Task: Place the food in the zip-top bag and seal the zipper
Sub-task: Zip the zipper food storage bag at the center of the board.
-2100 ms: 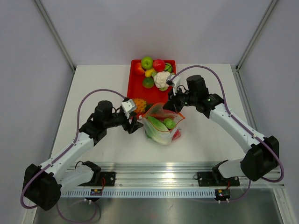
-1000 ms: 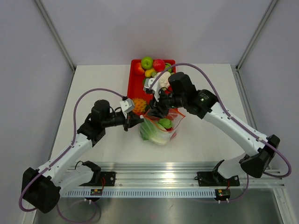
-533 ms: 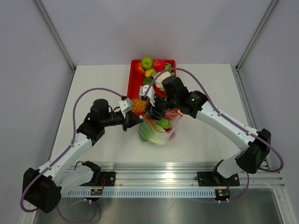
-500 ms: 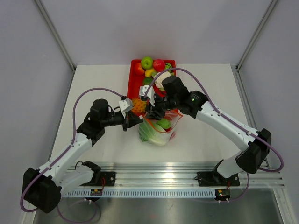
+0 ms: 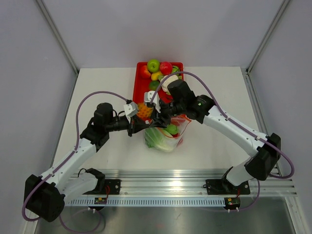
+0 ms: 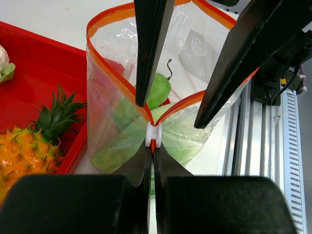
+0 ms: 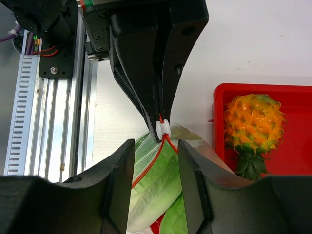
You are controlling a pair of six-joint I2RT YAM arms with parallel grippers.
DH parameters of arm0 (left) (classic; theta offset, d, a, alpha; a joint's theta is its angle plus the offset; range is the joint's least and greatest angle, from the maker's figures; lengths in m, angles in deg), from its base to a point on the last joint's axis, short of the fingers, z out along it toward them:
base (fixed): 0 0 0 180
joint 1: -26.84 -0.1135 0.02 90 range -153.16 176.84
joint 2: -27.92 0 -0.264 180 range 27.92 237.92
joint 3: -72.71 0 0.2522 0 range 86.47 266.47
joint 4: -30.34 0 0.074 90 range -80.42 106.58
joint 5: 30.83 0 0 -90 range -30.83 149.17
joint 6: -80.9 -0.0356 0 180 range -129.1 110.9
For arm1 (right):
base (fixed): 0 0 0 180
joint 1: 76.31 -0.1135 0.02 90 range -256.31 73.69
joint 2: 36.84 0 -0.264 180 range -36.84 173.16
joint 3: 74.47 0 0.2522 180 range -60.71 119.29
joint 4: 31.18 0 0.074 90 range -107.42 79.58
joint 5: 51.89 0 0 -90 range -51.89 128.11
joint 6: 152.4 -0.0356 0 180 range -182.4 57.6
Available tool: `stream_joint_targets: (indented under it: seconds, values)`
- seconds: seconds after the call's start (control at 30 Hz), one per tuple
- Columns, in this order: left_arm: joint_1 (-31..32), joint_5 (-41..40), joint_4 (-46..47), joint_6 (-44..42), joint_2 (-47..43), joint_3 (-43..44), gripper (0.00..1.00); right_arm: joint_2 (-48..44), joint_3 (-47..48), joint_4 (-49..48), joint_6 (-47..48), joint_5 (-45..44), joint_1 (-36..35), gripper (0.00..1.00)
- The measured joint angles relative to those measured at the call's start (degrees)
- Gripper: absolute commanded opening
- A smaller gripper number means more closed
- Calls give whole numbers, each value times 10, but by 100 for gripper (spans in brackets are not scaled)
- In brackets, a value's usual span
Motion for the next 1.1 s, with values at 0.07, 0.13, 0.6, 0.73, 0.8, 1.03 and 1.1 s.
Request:
stream_joint_targets:
  seconds: [0.07,0.13,0.6,0.73,0.8,1.03,1.1]
  values:
    - [-1,1,0,0,0,0,0,5,0,-2,0,2,-1,46]
    - [-2,3,0,0,0,0,0,10,0,-4,0,6,-2,46]
    - [-6,12,-1,7,0,0,0,35,8,-23,-5,11,-8,11]
    - [-8,14,-3,9,0,0,0,35,8,-26,-10,6,-8,0]
    - [-10,14,-4,9,0,0,0,35,8,-26,-10,5,-8,0]
    - [-11,4,-4,14,-4,0,0,21,-12,-42,-10,-7,-9,0]
    - [-11,3,-4,14,-8,0,0,11,-20,-46,-7,-12,-10,0]
